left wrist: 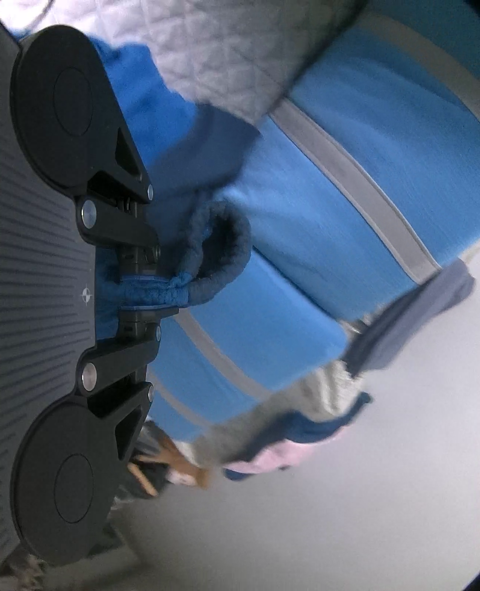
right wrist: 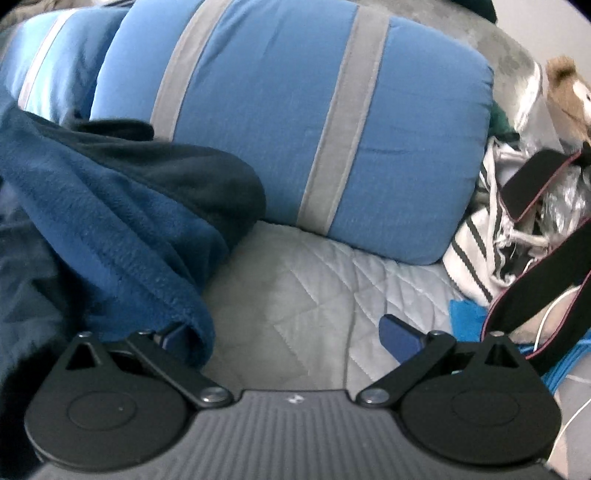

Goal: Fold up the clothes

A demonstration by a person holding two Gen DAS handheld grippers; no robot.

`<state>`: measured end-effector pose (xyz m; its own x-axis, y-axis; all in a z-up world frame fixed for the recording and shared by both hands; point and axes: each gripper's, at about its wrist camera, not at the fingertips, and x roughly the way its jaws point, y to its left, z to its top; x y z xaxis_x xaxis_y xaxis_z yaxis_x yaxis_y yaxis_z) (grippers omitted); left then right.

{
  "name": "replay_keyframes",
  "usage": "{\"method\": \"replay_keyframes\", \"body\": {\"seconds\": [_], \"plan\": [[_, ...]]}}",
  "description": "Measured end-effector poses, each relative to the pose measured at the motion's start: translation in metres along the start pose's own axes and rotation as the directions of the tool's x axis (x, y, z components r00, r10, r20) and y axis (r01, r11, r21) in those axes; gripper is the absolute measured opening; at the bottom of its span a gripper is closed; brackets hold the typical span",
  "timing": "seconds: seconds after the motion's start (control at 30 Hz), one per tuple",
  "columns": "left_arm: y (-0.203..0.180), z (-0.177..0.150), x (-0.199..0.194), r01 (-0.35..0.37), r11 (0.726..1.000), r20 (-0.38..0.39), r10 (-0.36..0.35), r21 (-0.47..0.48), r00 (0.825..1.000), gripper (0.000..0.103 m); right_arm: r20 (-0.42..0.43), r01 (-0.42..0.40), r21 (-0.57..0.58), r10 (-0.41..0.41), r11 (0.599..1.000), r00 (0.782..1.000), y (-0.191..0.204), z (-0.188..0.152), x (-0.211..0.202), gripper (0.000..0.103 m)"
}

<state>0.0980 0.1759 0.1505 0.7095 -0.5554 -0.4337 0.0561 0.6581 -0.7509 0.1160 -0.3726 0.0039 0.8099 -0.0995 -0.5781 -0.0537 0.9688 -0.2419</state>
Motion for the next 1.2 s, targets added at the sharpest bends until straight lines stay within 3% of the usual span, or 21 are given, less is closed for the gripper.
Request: {"method": "replay_keyframes", "body": {"seconds": [0.1,0.2,0.33,0.5,0.7,0.87,1.07,1.2], "plan": [[0.043,-0.035,-0.004,-0.067,0.998,-0.066,0.067,0.009,0.996,0.011,-0.005,0.008,-0.008,-0.008,1.000,1.000,0.004,-0.001,0.001,0.103],[0.090,-0.069,0.002,-0.159,0.987,-0.136,0.156,-0.010,0.978,0.011,-0.009,0.014,-0.041,-0.014,0.999,1.000,0.009,0.000,0.003,0.103],[0.134,-0.095,0.018,-0.216,0.971,-0.188,0.194,-0.104,0.963,0.011,-0.002,0.042,-0.120,-0.042,0.992,0.999,0.022,0.003,0.001,0.103],[0.128,-0.094,0.024,-0.259,0.966,-0.196,0.250,-0.023,0.948,0.011,0.011,0.059,-0.150,-0.058,0.987,0.998,0.025,0.008,-0.004,0.103],[0.119,-0.092,0.010,-0.286,0.958,-0.188,0.283,0.009,0.941,0.011,0.024,0.057,-0.173,-0.054,0.983,0.998,0.029,0.012,-0.010,0.103],[0.122,-0.093,0.015,-0.324,0.946,-0.216,0.319,0.015,0.923,0.011,0.038,0.044,-0.193,-0.037,0.980,0.999,0.030,0.017,-0.018,0.103],[0.126,-0.093,0.019,-0.328,0.945,-0.221,0.318,-0.009,0.922,0.011,-0.024,-0.028,-0.360,0.021,0.932,1.000,0.034,0.017,-0.026,0.103],[0.129,-0.093,0.021,-0.331,0.943,-0.224,0.317,-0.025,0.921,0.012,-0.036,-0.042,-0.333,0.032,0.942,0.999,0.029,0.018,-0.048,0.103]]}}
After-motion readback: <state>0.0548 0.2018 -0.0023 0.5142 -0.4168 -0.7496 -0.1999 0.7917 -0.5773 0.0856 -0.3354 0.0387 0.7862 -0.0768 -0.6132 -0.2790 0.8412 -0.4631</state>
